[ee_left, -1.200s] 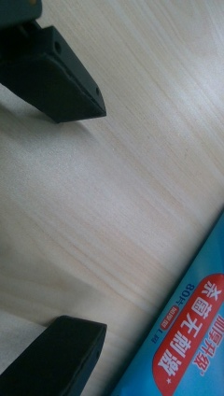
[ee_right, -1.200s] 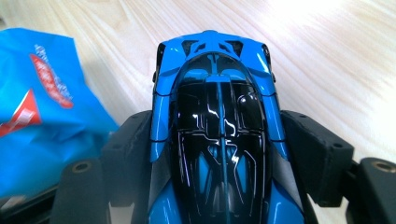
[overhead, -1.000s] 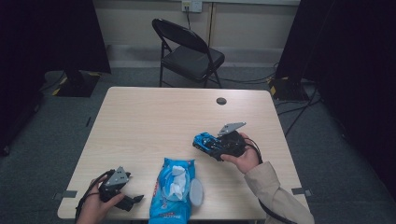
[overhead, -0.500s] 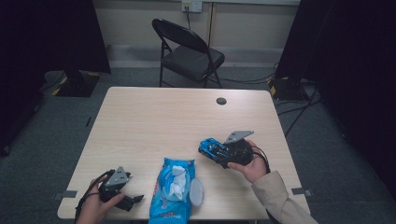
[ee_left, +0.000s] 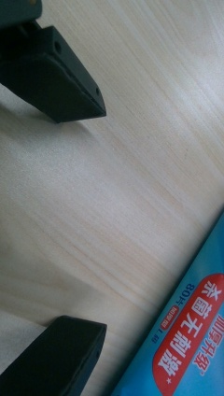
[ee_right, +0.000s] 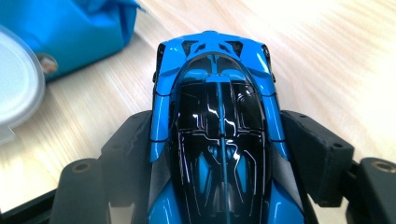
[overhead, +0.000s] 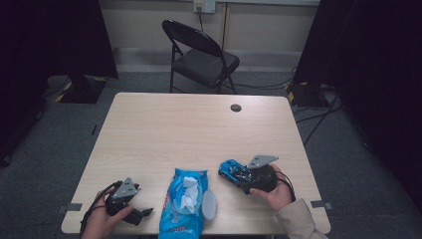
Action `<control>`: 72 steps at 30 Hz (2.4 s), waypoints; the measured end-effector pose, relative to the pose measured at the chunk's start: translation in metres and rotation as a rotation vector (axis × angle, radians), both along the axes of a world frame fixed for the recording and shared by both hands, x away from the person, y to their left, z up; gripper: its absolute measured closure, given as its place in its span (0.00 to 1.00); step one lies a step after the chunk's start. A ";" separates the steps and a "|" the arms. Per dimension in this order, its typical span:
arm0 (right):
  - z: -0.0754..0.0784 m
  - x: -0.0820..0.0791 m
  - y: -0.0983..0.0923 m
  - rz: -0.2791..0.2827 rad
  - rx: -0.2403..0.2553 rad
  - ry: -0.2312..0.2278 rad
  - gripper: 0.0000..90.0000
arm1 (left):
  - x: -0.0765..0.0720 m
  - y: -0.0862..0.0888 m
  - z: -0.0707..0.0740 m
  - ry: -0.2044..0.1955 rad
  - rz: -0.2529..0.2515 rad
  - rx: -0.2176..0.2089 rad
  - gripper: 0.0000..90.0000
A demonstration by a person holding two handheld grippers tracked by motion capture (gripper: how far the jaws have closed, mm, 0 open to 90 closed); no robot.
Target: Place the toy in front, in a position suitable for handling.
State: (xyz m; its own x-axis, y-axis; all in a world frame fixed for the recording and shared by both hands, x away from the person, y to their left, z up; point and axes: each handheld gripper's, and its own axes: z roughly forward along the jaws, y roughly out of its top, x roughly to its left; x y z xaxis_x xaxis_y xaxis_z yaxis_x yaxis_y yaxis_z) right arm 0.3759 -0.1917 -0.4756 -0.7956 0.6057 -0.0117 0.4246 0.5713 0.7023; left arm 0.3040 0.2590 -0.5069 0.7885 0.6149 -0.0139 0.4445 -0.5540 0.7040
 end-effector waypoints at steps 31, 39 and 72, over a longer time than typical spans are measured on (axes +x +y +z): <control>-0.019 -0.017 -0.013 -0.018 0.054 0.009 0.17 | 0.000 0.000 0.000 0.001 0.004 -0.001 0.00; 0.002 -0.023 -0.009 0.008 0.054 -0.040 0.15 | -0.002 0.001 0.000 0.001 0.015 -0.003 0.00; 0.009 -0.066 0.099 0.327 0.114 0.059 0.13 | -0.040 -0.074 0.036 -0.029 -0.252 -0.151 0.18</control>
State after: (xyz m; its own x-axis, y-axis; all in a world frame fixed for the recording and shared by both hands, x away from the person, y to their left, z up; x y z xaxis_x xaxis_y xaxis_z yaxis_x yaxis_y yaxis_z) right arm 0.3097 -0.0931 -0.4670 -0.9452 0.3131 0.0930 0.2735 0.6029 0.7495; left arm 0.2638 0.1853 -0.4712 0.9175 0.3922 -0.0655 0.2846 -0.5327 0.7970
